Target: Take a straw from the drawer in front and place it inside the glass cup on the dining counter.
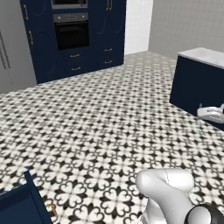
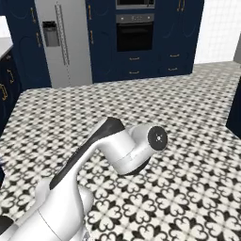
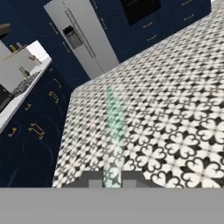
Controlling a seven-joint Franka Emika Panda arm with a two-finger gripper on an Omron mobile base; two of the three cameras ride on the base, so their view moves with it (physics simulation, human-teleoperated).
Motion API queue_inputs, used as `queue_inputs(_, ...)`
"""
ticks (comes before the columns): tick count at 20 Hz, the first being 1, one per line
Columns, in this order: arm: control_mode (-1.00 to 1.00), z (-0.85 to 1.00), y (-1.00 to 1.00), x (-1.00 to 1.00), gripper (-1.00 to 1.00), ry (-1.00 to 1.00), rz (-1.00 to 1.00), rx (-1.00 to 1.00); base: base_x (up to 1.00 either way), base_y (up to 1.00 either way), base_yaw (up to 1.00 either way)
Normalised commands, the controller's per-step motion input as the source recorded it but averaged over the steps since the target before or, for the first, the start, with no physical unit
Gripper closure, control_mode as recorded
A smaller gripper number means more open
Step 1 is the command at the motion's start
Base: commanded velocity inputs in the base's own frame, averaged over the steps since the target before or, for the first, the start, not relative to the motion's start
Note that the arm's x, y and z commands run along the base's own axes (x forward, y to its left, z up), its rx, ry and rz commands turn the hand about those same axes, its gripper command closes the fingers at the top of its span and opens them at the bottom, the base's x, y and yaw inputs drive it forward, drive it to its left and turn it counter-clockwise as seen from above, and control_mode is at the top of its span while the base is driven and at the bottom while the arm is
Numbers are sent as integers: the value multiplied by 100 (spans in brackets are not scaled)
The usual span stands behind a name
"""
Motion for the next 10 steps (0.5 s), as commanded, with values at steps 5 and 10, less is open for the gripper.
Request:
queue_inputs(5, 100, 0, 0, 0, 100, 0, 0, 0, 100, -5, -19)
queue_inputs(10, 100, 0, 0, 0, 100, 0, 0, 0, 100, -18, -16)
